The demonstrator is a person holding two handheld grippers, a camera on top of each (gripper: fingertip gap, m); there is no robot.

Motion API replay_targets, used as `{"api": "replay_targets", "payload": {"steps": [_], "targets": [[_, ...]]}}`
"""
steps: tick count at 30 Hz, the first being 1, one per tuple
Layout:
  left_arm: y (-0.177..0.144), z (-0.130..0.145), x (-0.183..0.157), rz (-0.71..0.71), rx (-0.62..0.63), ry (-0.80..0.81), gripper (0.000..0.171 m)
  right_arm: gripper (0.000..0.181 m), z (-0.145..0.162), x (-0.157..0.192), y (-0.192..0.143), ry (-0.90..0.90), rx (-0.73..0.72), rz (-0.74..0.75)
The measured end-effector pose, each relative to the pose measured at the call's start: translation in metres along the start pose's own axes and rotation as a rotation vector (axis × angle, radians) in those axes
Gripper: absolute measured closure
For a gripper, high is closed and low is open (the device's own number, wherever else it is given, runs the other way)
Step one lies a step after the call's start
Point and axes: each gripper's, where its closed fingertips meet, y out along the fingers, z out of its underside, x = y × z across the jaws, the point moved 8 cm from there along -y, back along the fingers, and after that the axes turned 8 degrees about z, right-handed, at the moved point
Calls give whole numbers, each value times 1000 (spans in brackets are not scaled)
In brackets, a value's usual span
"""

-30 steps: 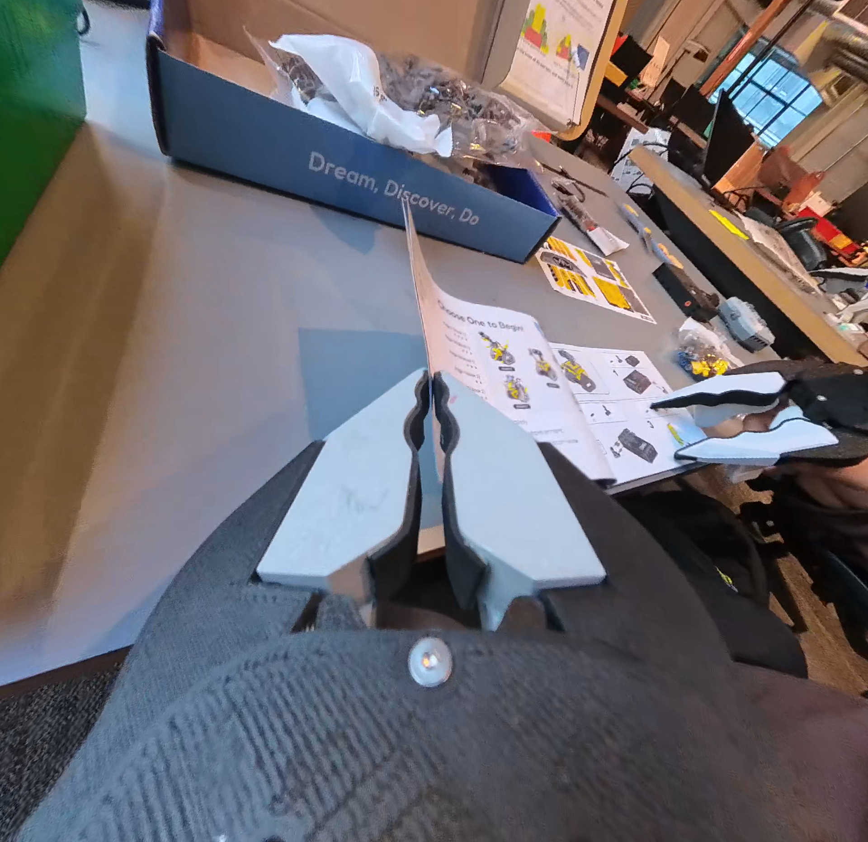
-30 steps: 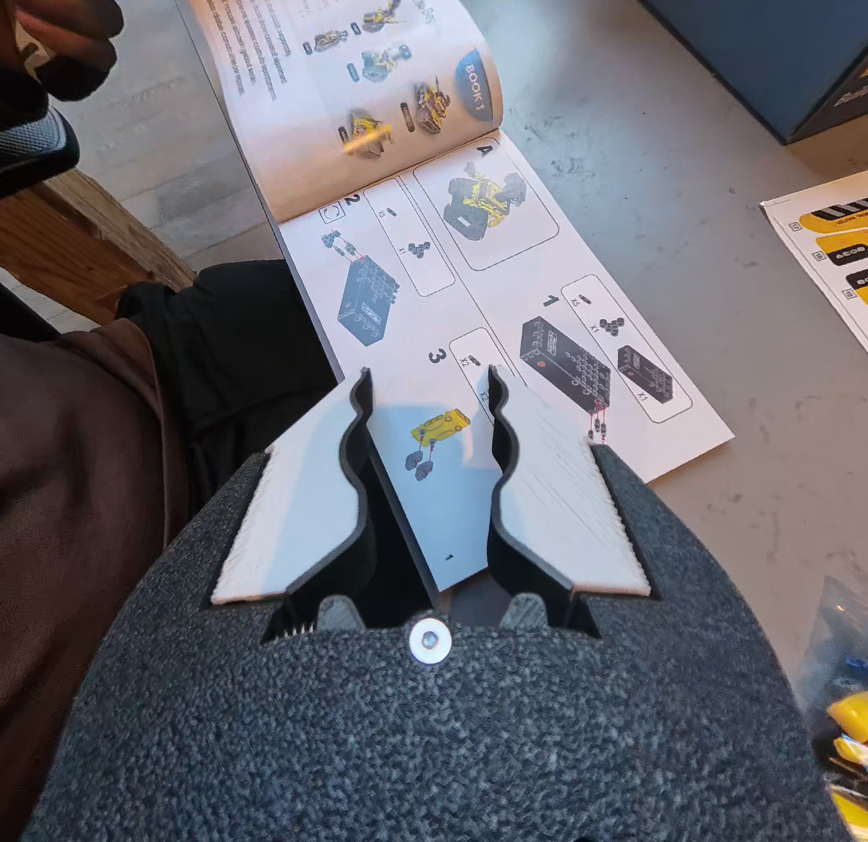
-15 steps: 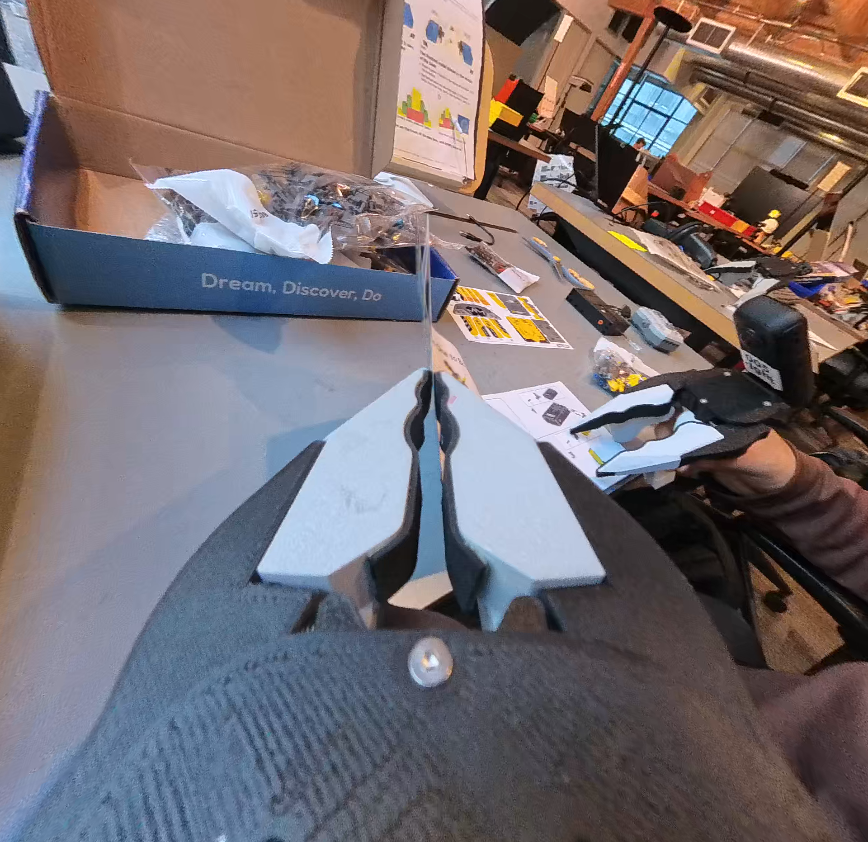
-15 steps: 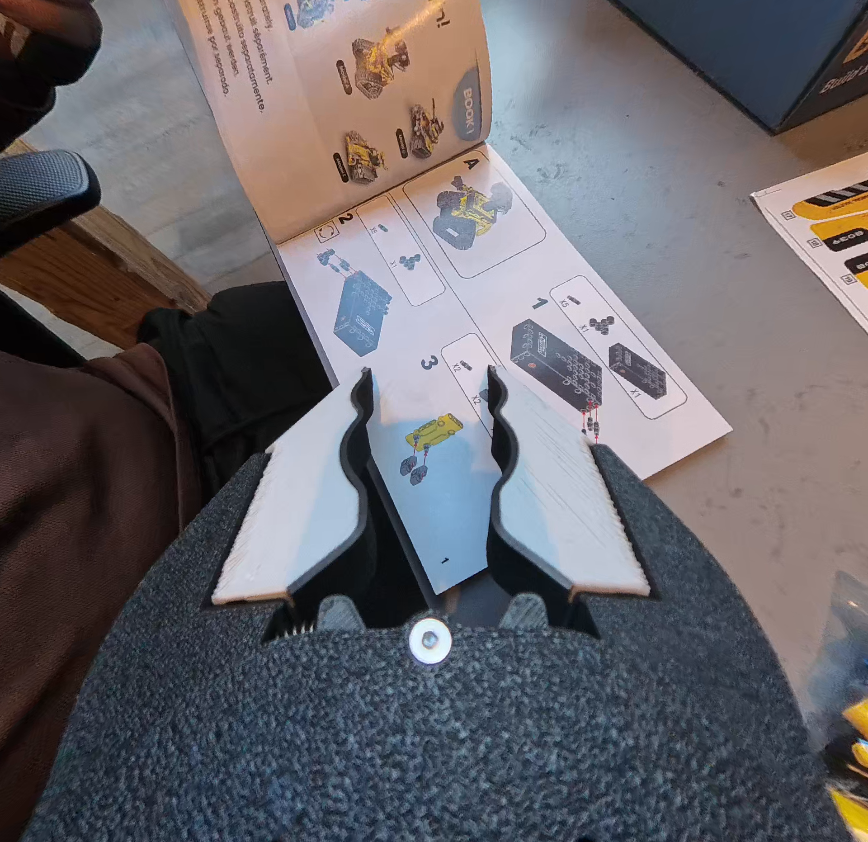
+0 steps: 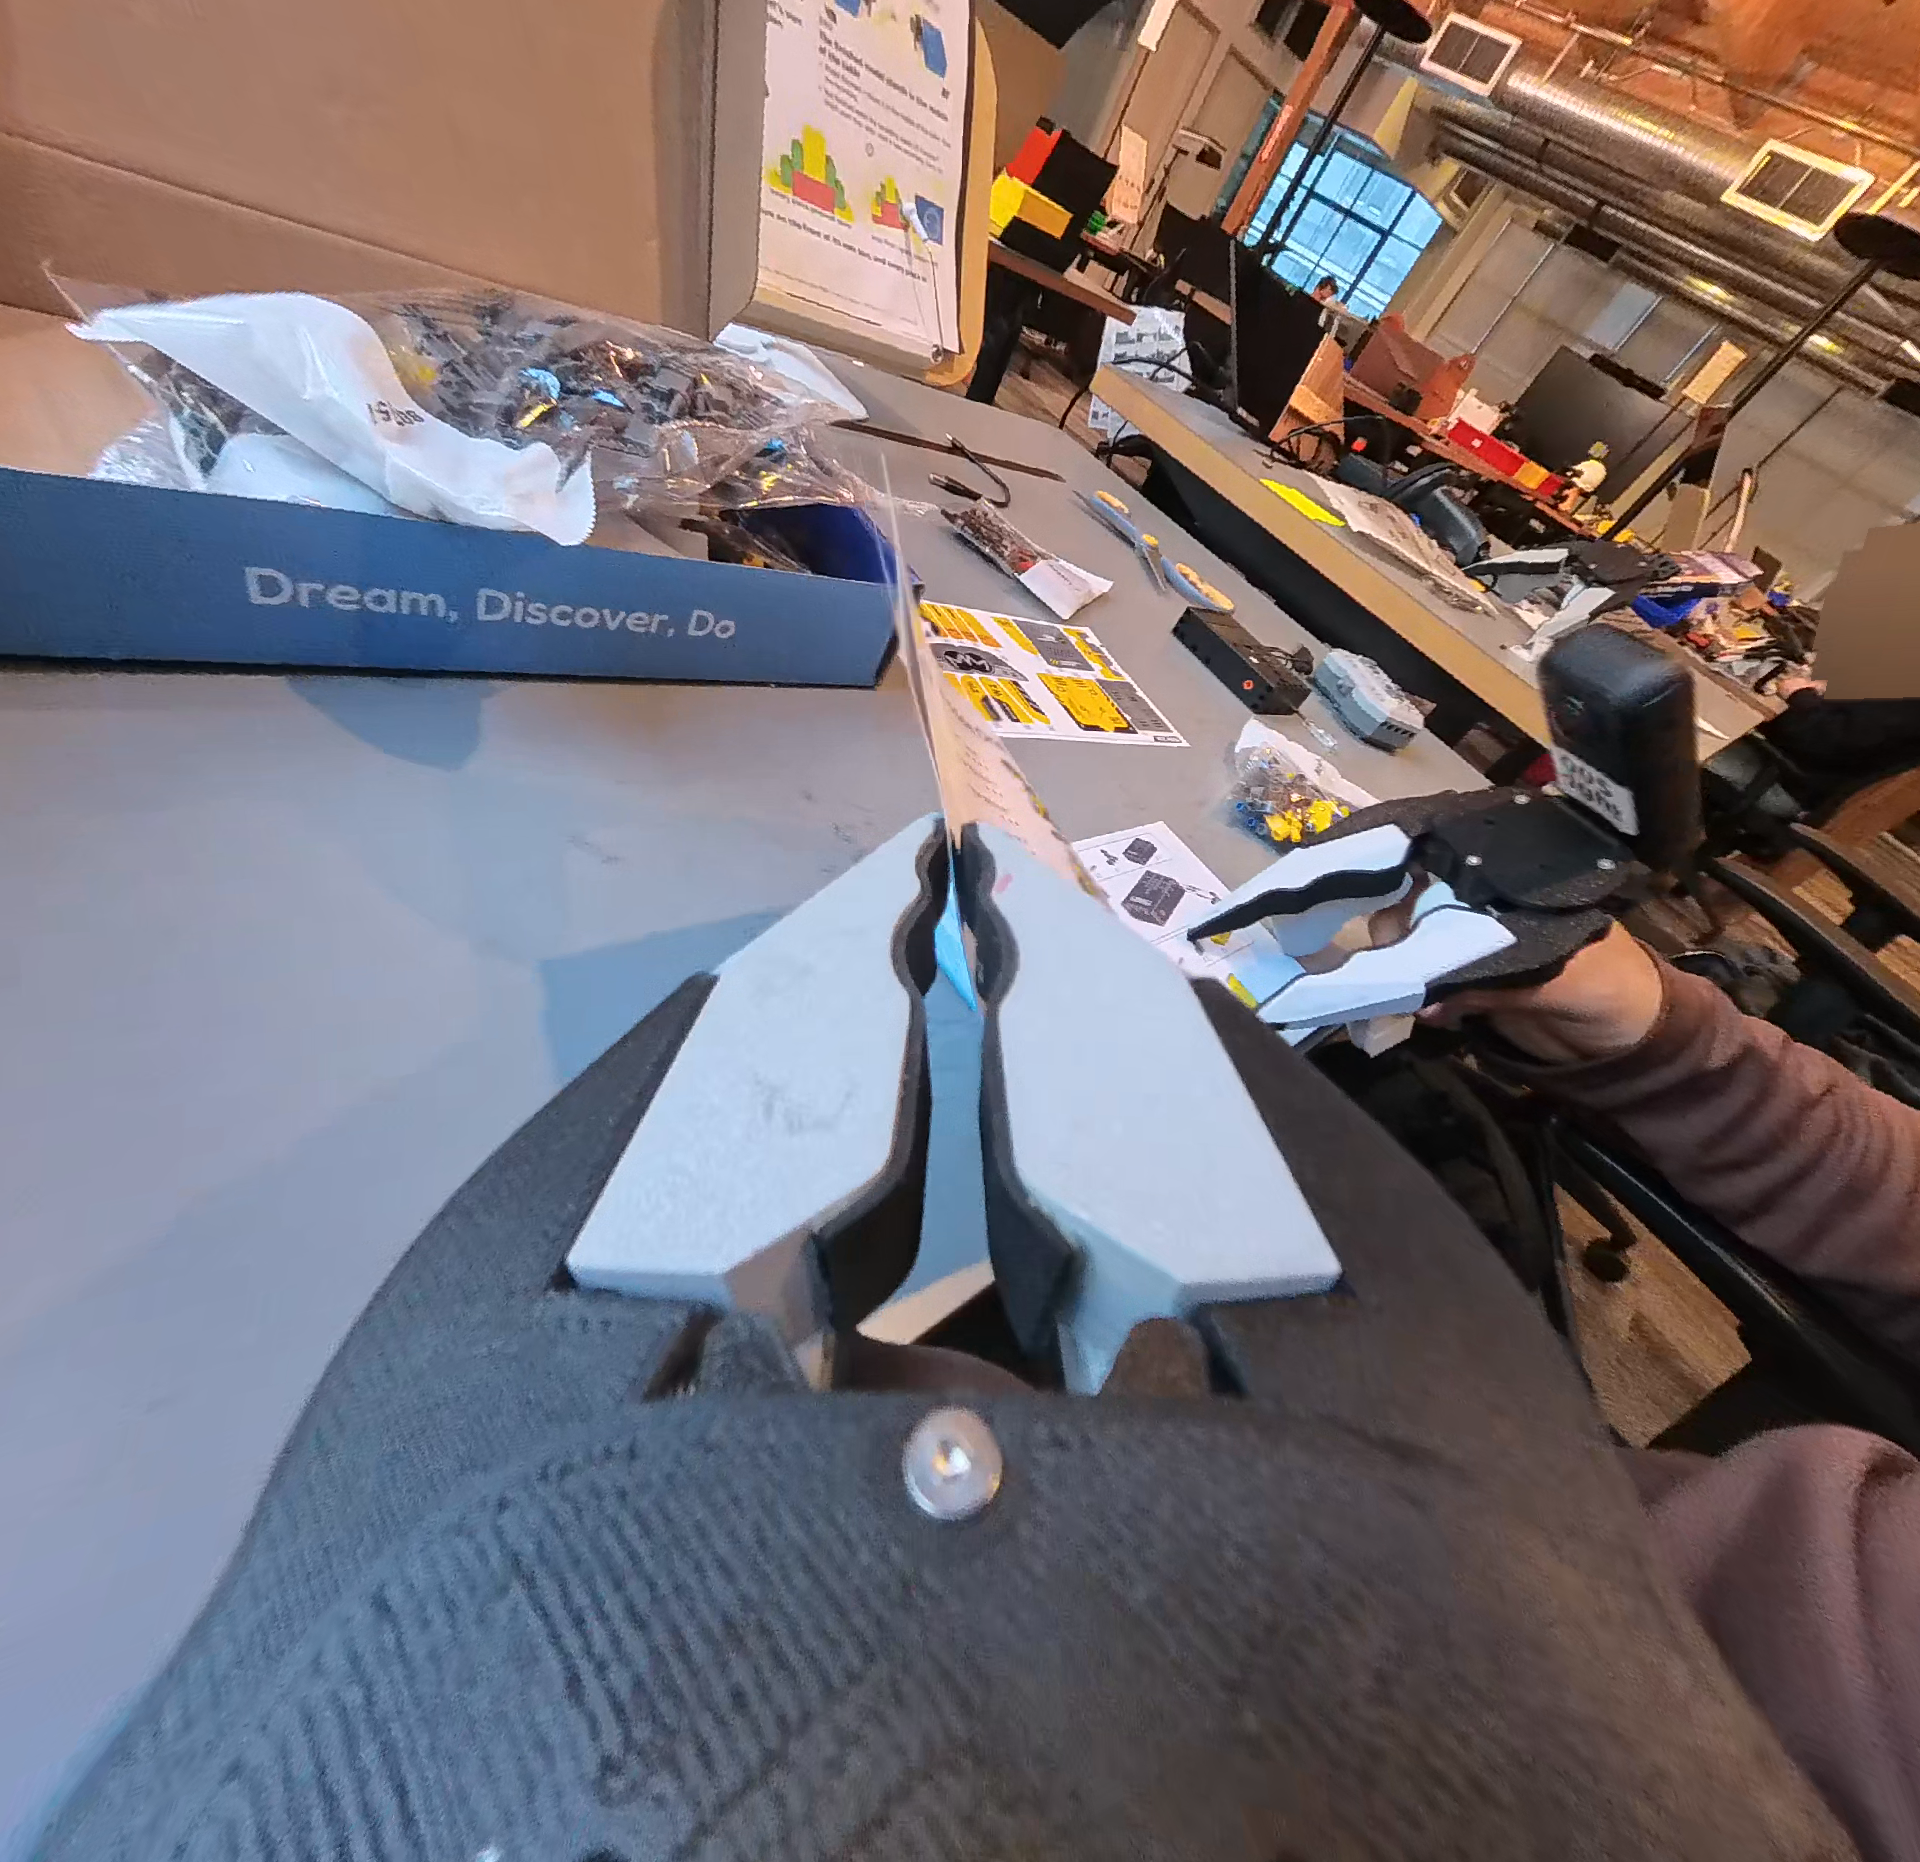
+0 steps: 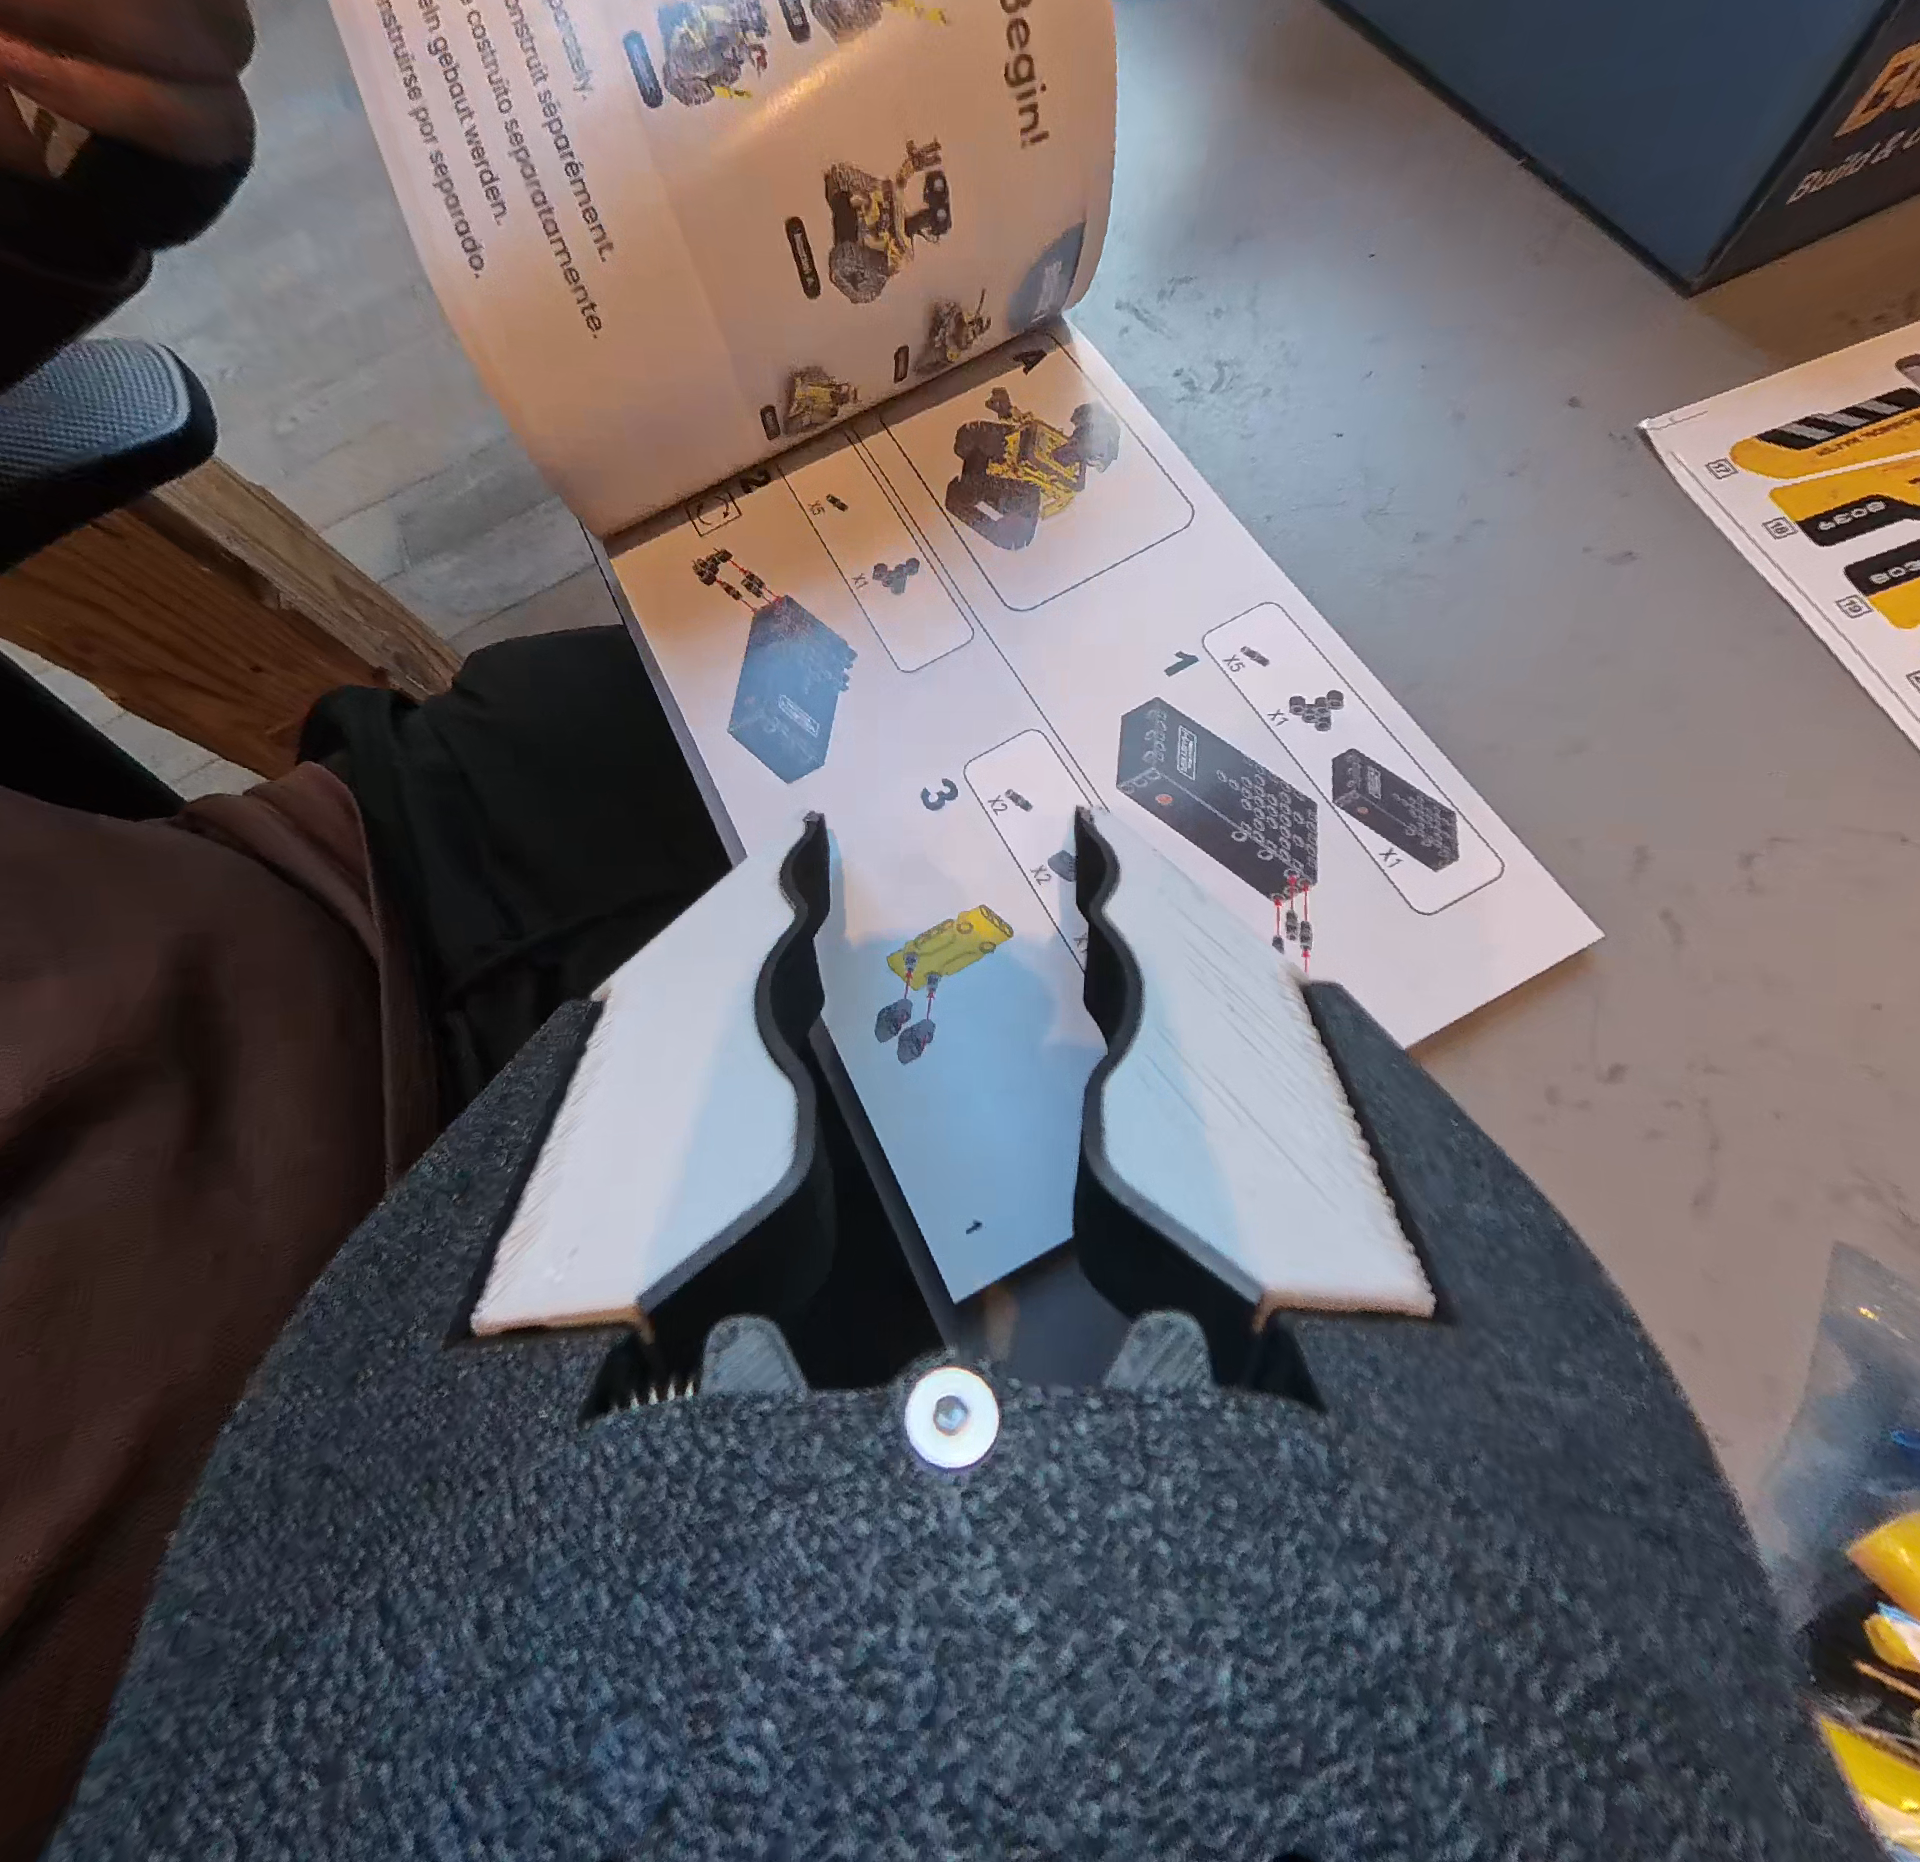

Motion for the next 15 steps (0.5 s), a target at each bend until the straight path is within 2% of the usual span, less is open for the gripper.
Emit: {"api": "replay_targets", "payload": {"steps": [5, 9, 12, 15], "targets": [[20, 10, -7, 64, 18, -42, 171, 134, 1, -3, -1, 13, 1, 0], [45, 22, -16, 130, 81, -52, 170, 133, 2, -5, -1, 31, 2, -3], [58, 32, -26, 208, 168, -42, 155, 133, 3, -7, -3, 37, 2, 2], [60, 33, -29, 223, 186, 5, 148, 133, 3, -9, -4, 52, -4, -3]]}}
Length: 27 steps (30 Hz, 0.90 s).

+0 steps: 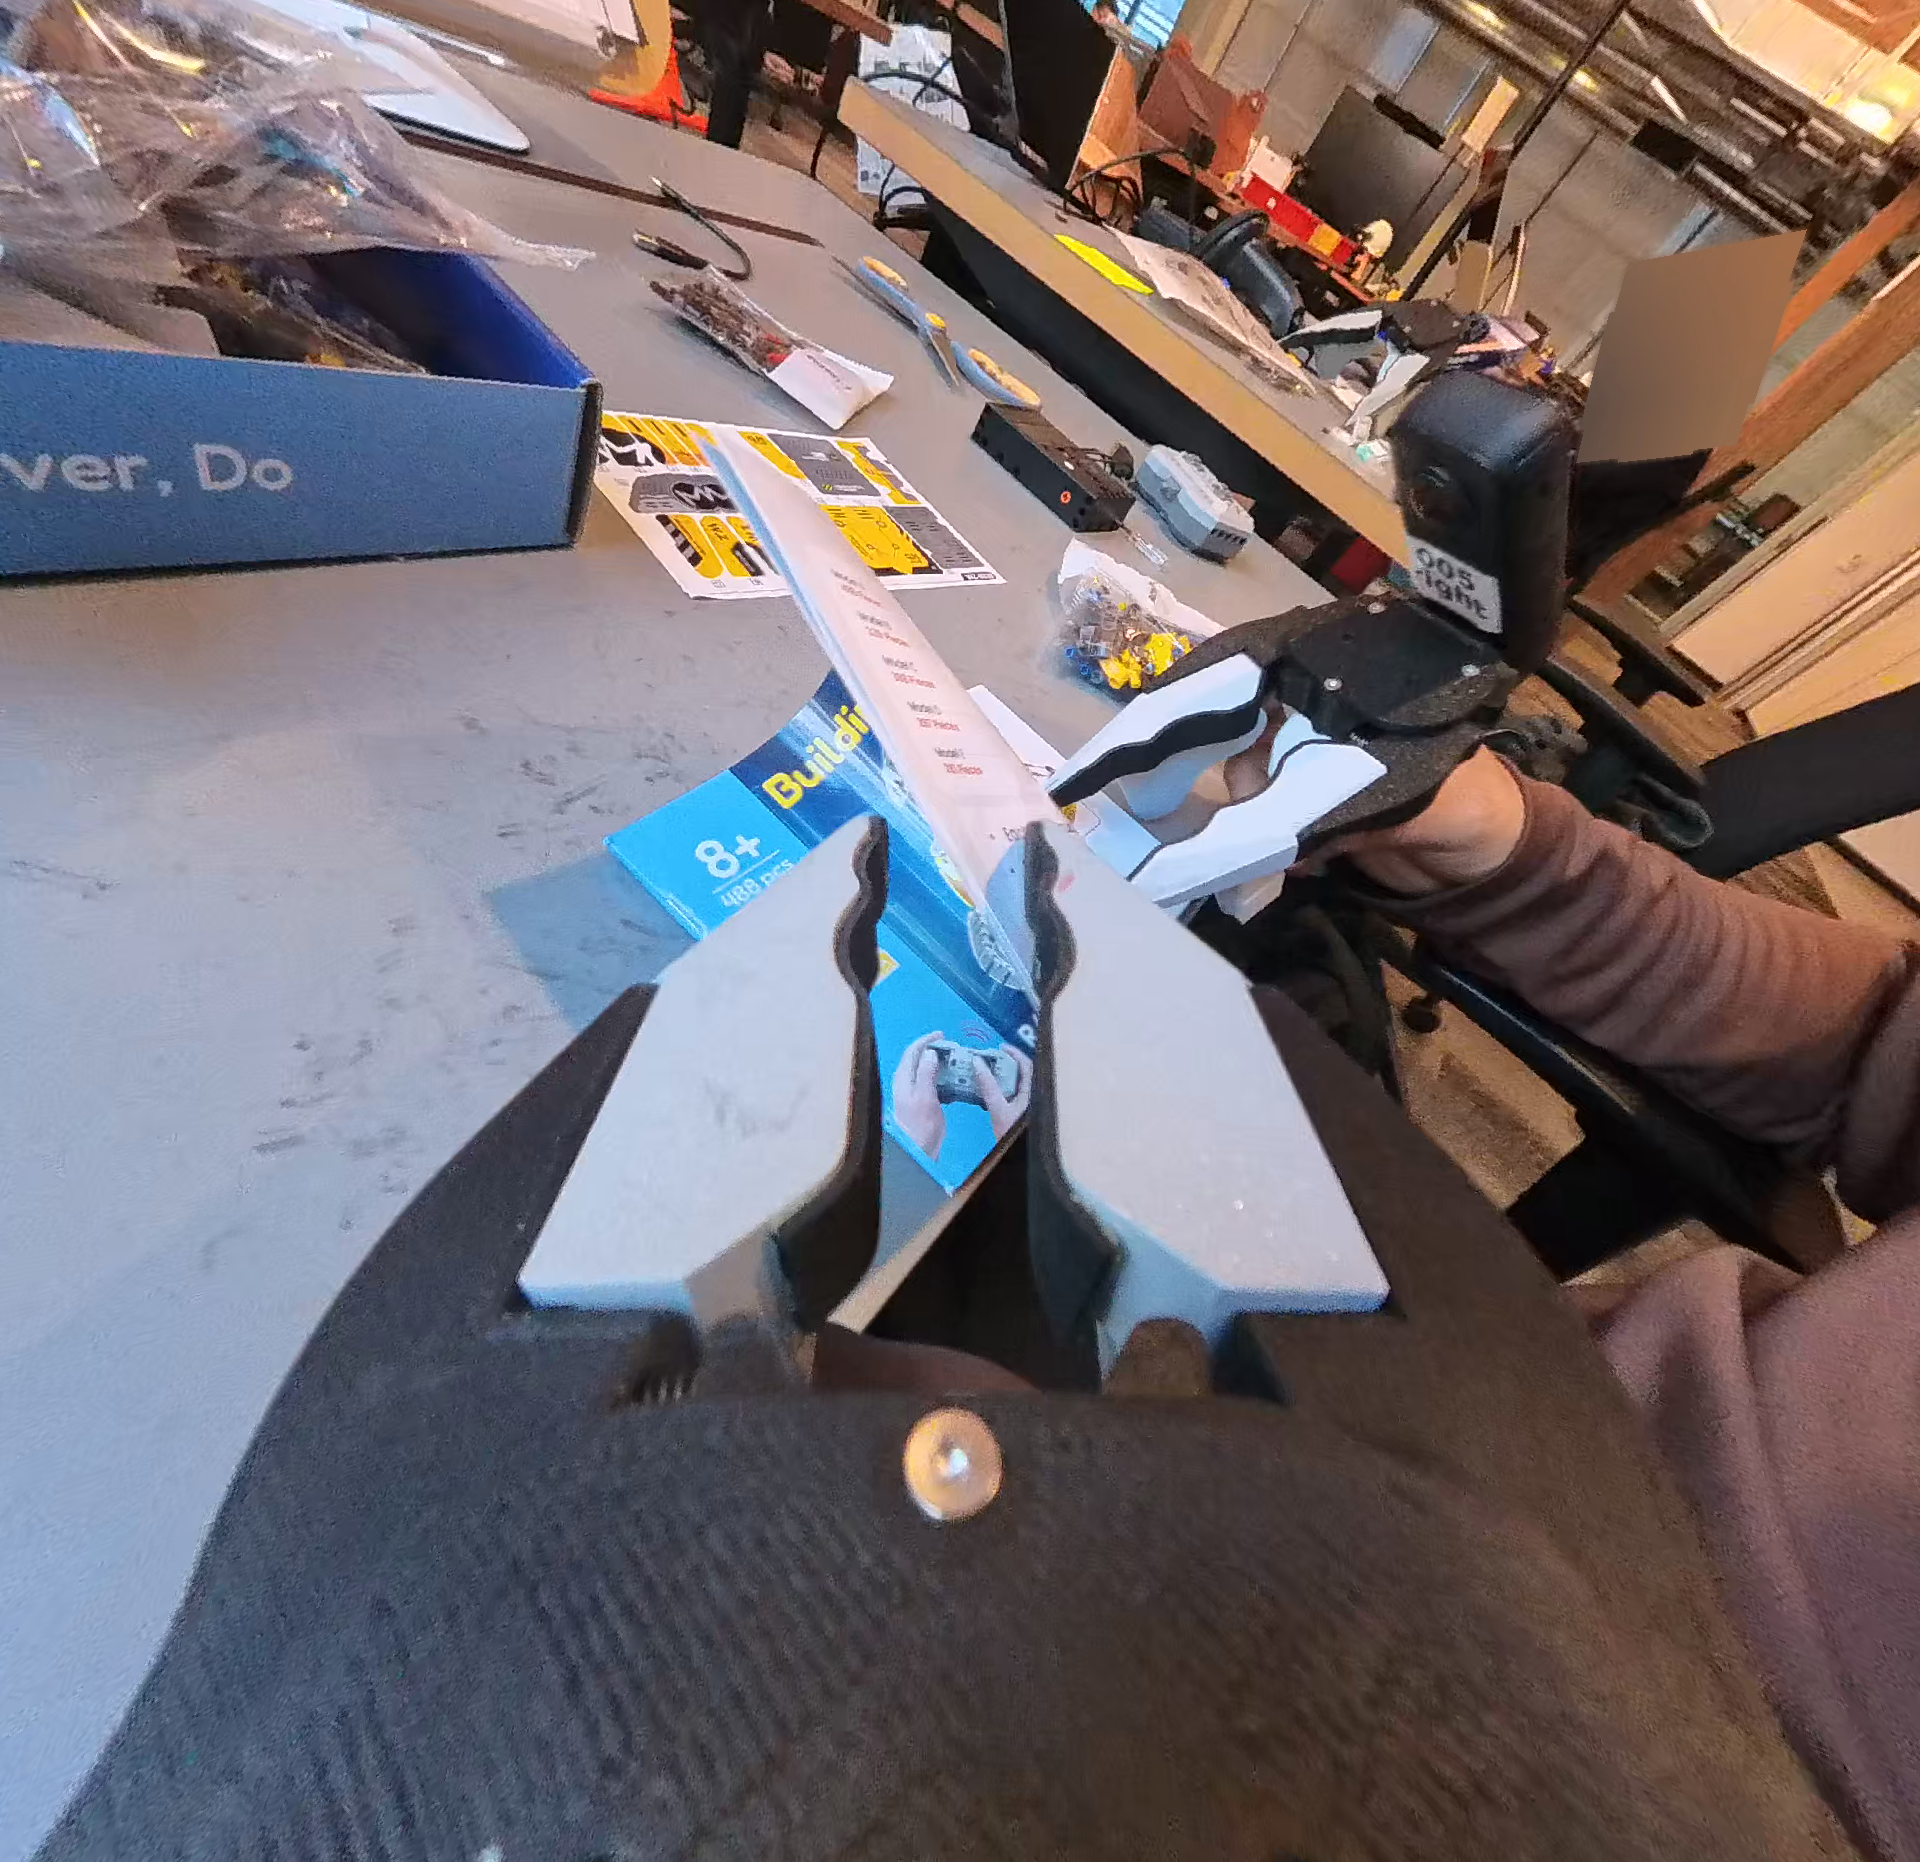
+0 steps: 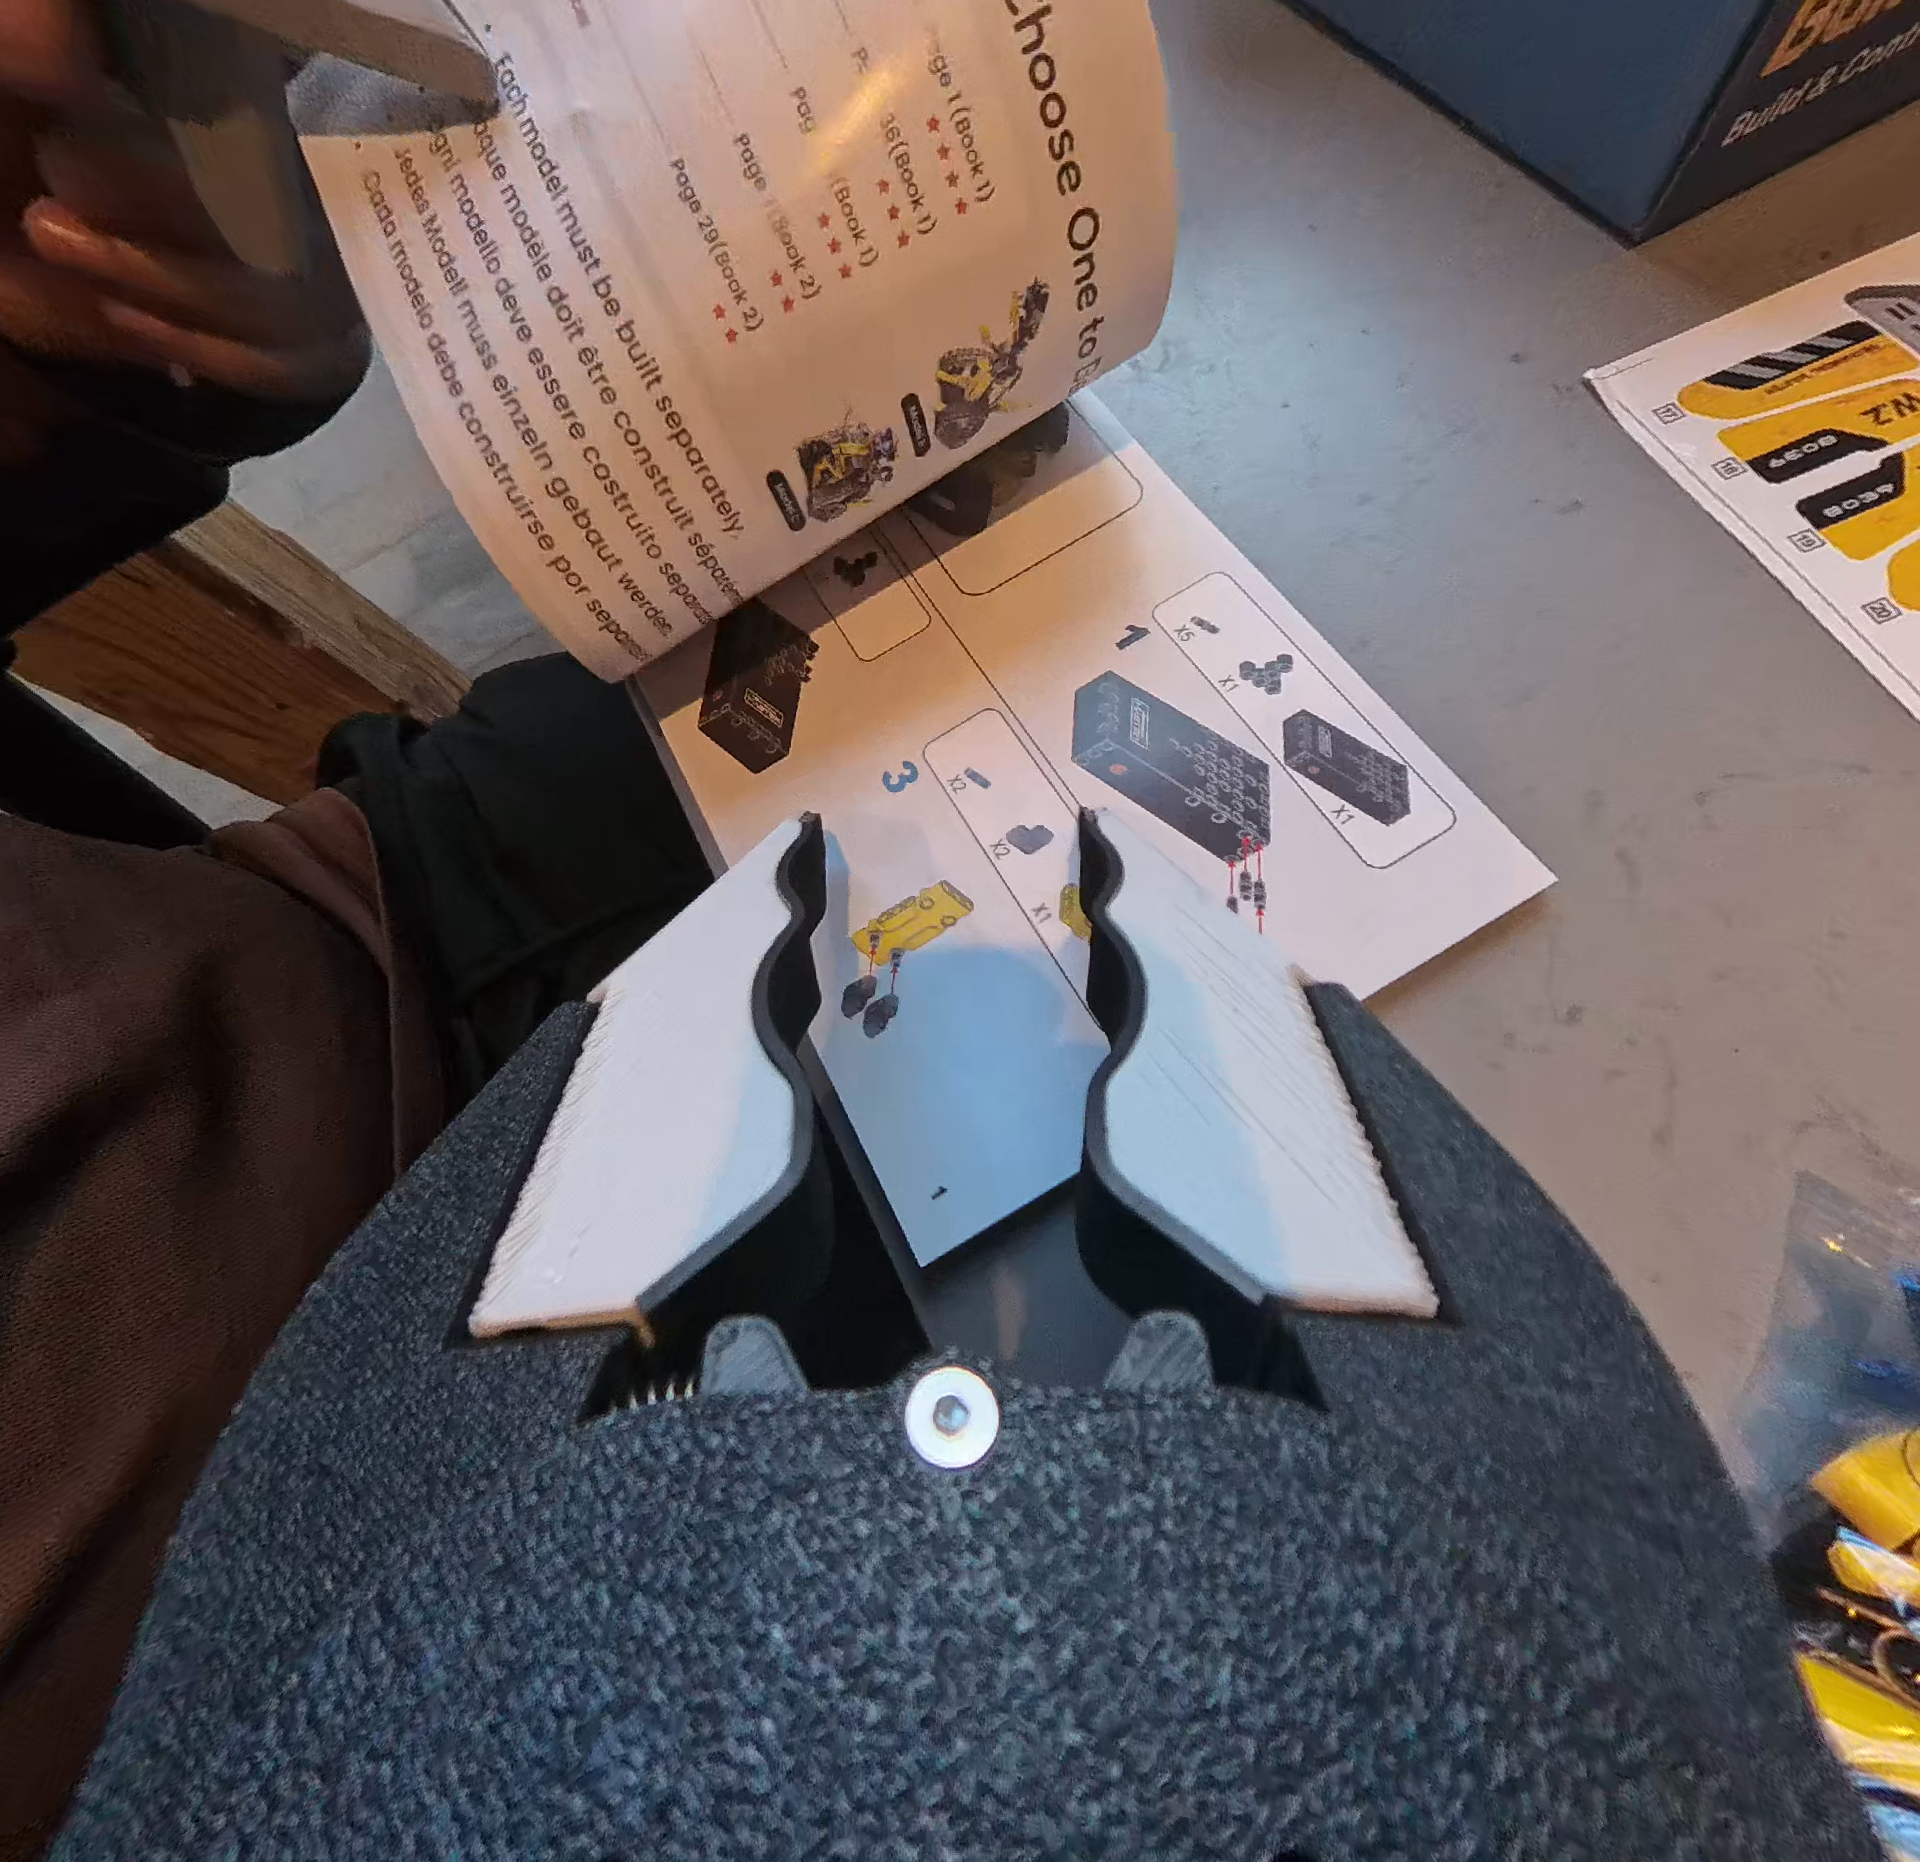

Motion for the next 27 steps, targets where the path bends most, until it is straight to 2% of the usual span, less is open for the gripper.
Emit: {"api": "replay_targets", "payload": {"steps": [4, 7, 9, 10, 12, 14, 16, 18, 21, 24, 27], "targets": [[-2, -2, 0, 33, -10, -6, 145, 133, 1, -2, 0, 8, -1, -3], [0, 0, -12, 167, 0, 1, 136, 133, 1, -3, -1, 9, -1, 4], [5, 7, -35, 317, 83, 95, 132, 133, 1, -4, -1, 15, -4, 1], [9, 12, -45, 340, 146, 184, 133, 133, 1, -4, -1, 20, -5, -2], [16, 17, -56, 276, 209, 383, 130, 133, 0, -5, -1, 31, -11, -5], [18, 11, -57, 218, 197, 467, 135, 133, -3, -8, -5, 36, -29, 10], [15, 1, -42, 124, 211, 454, 137, 133, -5, -11, -11, 51, -55, 17], [9, -10, -16, -28, 246, 442, 136, 133, -7, -14, -16, 81, -81, 10], [-6, -30, 17, -134, 224, 448, 139, 133, -8, -19, -19, 115, -98, 8], [-22, -61, 72, -350, 253, 402, 136, 133, -7, -23, -20, 122, -93, 20], [-34, -96, 135, -462, 247, 238, 127, 132, -8, -26, -20, 120, -94, 42]]}}
